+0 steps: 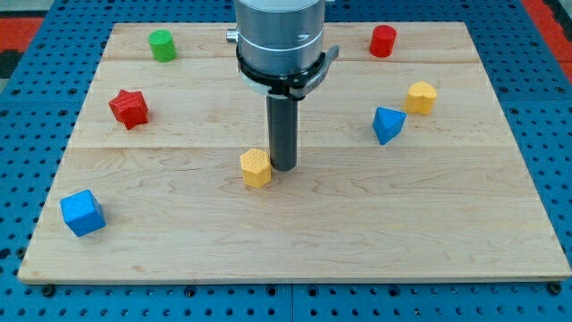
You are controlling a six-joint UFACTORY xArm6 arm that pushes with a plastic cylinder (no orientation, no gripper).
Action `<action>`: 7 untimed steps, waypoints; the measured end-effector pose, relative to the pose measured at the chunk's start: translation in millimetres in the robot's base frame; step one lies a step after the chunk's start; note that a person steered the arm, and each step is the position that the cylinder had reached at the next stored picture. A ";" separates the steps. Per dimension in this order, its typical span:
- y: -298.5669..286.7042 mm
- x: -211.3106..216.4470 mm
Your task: Push the yellow hexagon to the bottom center of the board
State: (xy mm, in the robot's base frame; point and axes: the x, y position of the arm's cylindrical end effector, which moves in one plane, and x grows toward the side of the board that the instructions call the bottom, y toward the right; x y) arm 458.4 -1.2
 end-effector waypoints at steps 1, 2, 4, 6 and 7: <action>-10.9 -28.3; -41.5 -16.4; -34.7 58.2; 0.4 37.4; 13.9 71.0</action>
